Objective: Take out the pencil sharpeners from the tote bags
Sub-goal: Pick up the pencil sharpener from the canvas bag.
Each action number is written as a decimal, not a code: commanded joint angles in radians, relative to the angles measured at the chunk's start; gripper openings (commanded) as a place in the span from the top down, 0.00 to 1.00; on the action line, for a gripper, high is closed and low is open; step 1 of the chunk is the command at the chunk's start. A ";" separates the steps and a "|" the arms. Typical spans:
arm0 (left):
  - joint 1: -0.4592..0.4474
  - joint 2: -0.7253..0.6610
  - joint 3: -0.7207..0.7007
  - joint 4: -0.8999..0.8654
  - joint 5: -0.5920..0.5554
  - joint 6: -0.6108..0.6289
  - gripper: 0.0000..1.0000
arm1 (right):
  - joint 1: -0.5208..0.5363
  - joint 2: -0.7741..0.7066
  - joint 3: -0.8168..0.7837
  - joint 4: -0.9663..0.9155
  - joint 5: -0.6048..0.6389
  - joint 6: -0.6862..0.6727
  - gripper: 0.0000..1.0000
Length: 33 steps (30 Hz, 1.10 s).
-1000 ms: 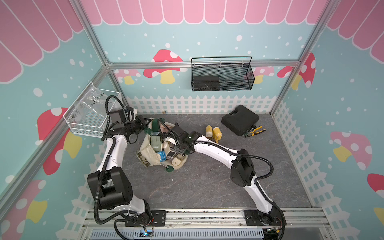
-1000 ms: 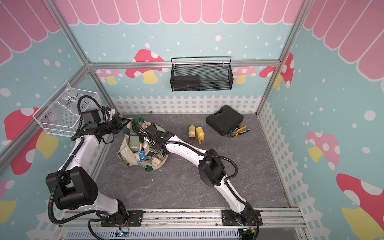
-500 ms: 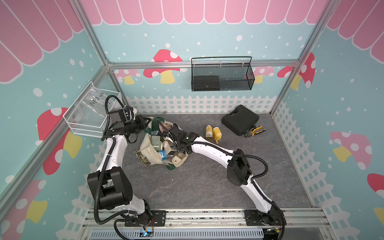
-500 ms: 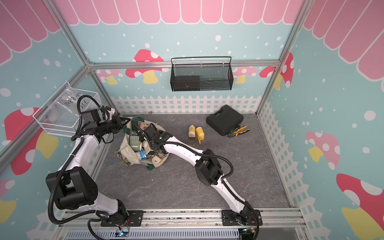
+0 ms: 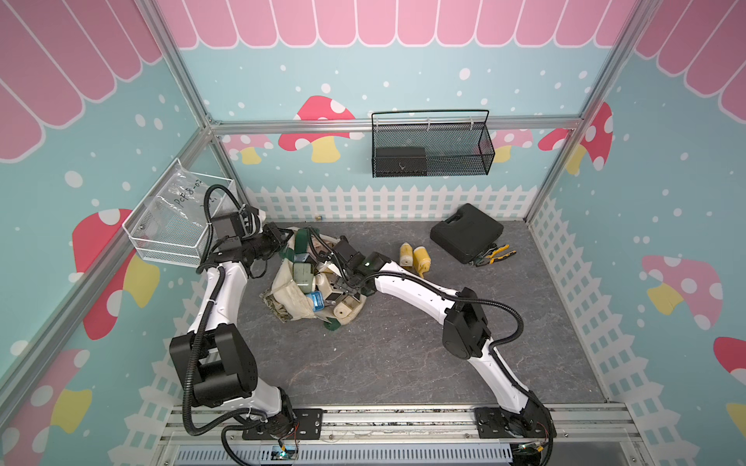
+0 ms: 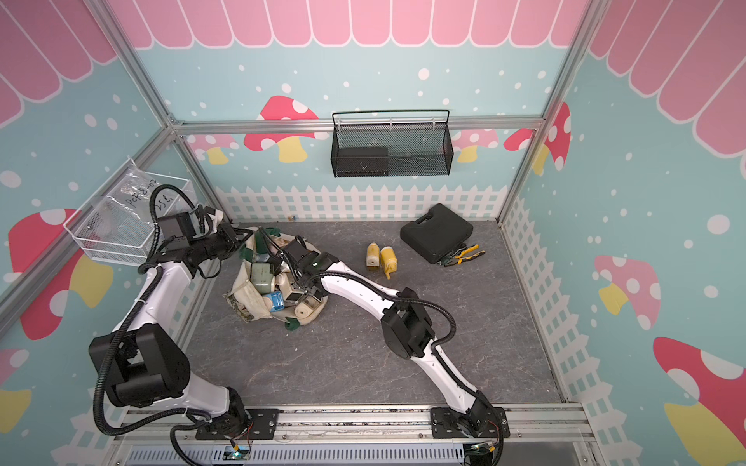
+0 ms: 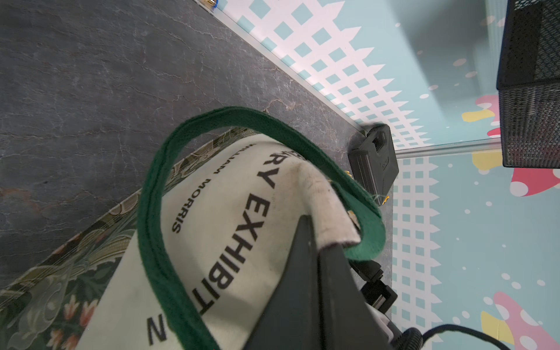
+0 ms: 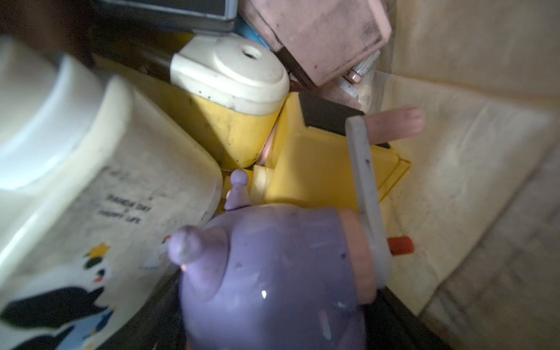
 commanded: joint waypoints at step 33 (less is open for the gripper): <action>0.018 -0.001 0.008 0.044 0.011 -0.019 1.00 | 0.009 -0.482 -0.414 0.219 -0.633 -0.020 0.56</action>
